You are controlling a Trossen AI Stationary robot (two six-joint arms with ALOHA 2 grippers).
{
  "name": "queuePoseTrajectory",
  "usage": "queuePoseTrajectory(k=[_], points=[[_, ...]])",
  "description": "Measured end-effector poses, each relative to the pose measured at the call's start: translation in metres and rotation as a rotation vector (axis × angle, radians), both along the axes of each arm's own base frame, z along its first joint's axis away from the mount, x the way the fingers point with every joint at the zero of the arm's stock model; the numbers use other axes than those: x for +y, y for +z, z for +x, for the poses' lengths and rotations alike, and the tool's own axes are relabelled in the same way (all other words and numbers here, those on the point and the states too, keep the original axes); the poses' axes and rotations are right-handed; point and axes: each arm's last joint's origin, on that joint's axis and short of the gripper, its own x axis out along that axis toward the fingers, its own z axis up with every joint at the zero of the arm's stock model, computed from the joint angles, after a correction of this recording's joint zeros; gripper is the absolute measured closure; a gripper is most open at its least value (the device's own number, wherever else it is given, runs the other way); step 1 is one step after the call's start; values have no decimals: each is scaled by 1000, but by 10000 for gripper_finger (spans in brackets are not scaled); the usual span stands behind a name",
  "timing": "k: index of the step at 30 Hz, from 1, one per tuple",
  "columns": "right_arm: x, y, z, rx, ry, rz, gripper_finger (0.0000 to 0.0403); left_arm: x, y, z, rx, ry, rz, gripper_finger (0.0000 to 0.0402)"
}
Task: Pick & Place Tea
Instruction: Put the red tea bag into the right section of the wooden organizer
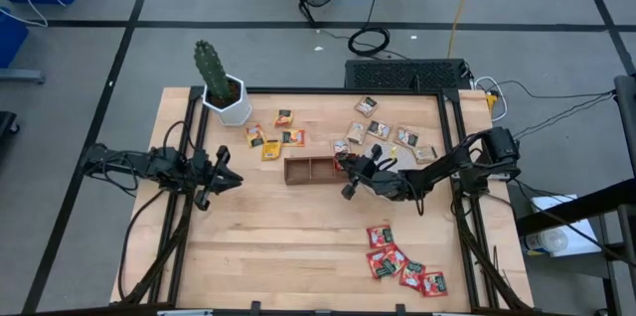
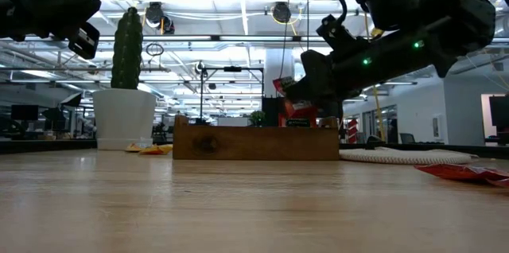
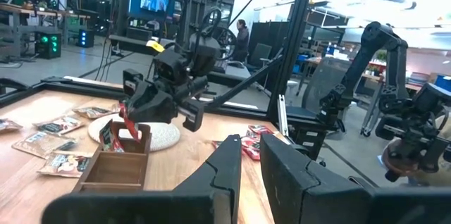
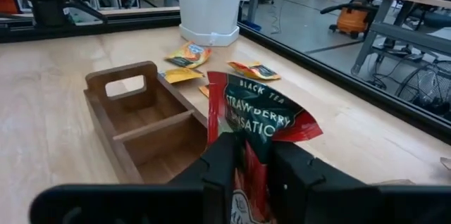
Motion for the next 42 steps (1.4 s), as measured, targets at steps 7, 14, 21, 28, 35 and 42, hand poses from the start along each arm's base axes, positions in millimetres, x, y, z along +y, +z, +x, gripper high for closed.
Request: queuePoseTrajectory(k=[7, 14, 21, 28, 35, 42], points=[[0, 0, 0, 1, 0, -2, 311, 0, 0, 0, 0, 0, 0, 344], [-1, 0, 0, 3, -6, -3, 290, 0, 0, 0, 0, 0, 0, 344], [-5, -1, 0, 9, -24, 3, 278, 0, 0, 0, 0, 0, 0, 344], [-6, 0, 0, 5, -27, -3, 284, 0, 0, 0, 0, 0, 0, 344], [6, 14, 3, 58, 76, -264, 282, 0, 0, 0, 0, 0, 0, 344], [16, 43, 32, 723, 322, -447, 252, 0, 0, 0, 0, 0, 0, 344]])
